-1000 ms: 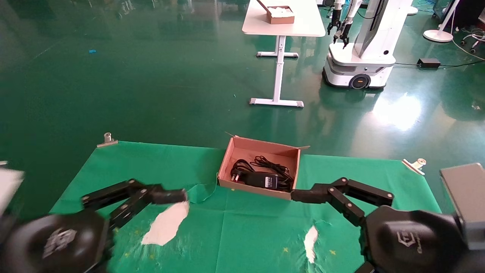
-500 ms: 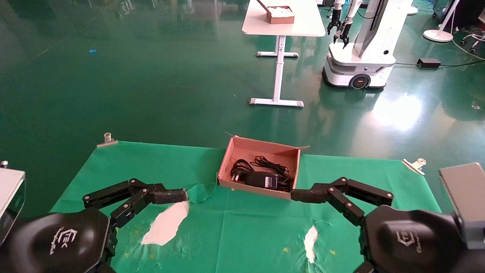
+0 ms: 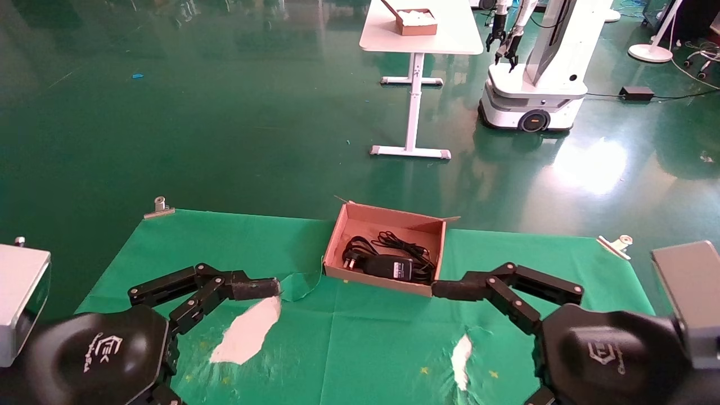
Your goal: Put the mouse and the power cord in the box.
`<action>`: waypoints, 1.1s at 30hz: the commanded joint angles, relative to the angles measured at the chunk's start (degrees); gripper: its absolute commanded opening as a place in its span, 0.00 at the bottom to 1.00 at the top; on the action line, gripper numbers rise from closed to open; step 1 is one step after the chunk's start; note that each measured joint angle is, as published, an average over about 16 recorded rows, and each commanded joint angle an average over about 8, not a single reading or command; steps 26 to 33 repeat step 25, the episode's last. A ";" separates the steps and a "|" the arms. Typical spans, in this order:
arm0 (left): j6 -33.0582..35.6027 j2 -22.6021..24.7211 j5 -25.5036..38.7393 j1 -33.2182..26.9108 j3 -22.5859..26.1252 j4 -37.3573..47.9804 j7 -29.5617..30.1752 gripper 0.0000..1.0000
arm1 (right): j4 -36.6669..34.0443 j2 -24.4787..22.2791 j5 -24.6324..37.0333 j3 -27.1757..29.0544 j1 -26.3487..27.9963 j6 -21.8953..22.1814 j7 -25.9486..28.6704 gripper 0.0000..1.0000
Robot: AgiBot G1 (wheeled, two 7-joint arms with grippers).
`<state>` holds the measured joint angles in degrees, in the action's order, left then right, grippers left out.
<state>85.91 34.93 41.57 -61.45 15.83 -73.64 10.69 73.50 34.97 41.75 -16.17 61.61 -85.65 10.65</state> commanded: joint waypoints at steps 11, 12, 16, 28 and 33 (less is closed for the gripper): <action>-0.24 0.06 0.27 -0.09 0.17 0.06 0.03 1.00 | 0.00 0.00 0.02 0.00 0.00 0.02 0.00 1.00; -0.24 0.06 0.28 -0.09 0.18 0.06 0.04 1.00 | 0.00 0.00 0.02 0.00 0.00 0.01 0.00 1.00; -0.26 0.07 0.31 -0.10 0.20 0.08 0.05 1.00 | 0.00 0.00 0.02 0.00 0.00 0.01 0.00 1.00; -0.29 0.10 0.35 -0.13 0.23 0.11 0.06 1.00 | 0.00 0.00 0.02 0.00 0.00 0.00 0.00 1.00; -0.29 0.10 0.35 -0.13 0.23 0.11 0.06 1.00 | 0.00 0.00 0.02 0.00 0.00 0.00 0.00 1.00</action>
